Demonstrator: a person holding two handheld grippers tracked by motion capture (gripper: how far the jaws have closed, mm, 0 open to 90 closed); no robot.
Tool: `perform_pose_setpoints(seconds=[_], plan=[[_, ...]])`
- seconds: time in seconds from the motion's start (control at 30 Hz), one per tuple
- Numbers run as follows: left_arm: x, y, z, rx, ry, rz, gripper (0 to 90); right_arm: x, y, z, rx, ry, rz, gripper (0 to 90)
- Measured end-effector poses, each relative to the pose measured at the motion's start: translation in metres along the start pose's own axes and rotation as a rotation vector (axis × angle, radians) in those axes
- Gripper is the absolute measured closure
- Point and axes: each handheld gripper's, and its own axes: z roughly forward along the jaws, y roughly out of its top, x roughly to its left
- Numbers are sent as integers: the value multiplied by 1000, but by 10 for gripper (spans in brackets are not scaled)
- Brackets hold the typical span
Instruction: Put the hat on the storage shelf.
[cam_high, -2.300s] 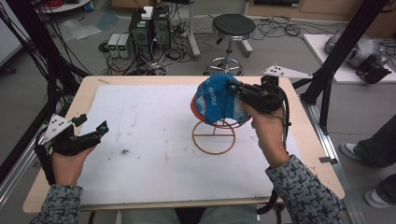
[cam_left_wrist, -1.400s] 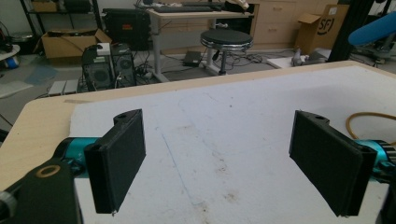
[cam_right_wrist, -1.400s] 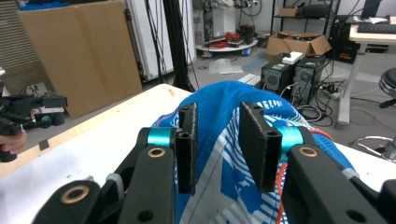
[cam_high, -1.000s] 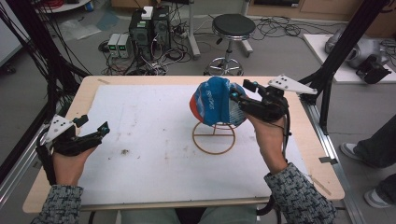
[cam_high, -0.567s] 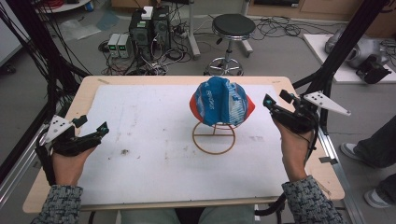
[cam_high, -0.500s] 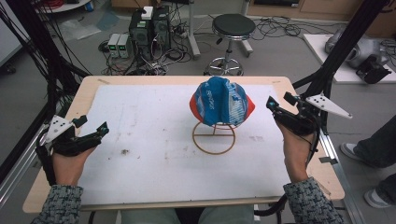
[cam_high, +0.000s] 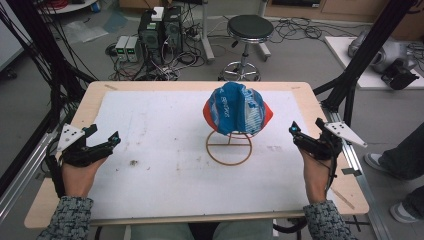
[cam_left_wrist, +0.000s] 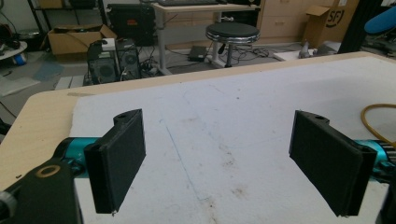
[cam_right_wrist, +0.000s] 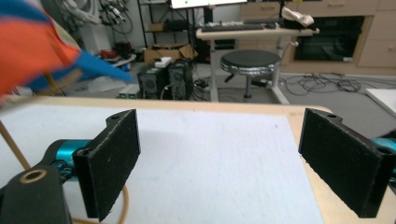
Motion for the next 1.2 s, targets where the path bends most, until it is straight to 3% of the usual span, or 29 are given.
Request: perform_pose_setpoints(seconds=[0.07, 0.33, 1.0, 1.2], plan=[[0, 0, 0, -3, 6, 0, 188, -1, -6, 2, 34, -6, -2, 117], [0, -7, 3, 7, 15, 9, 188, -6, -26, 6, 84, -32, -3, 118], [1, -7, 5, 7, 27, 7, 188, -3, -31, 9, 95, -32, -15, 118], [2, -7, 5, 11, 27, 6, 188, -3, -27, 10, 75, -32, -14, 118]])
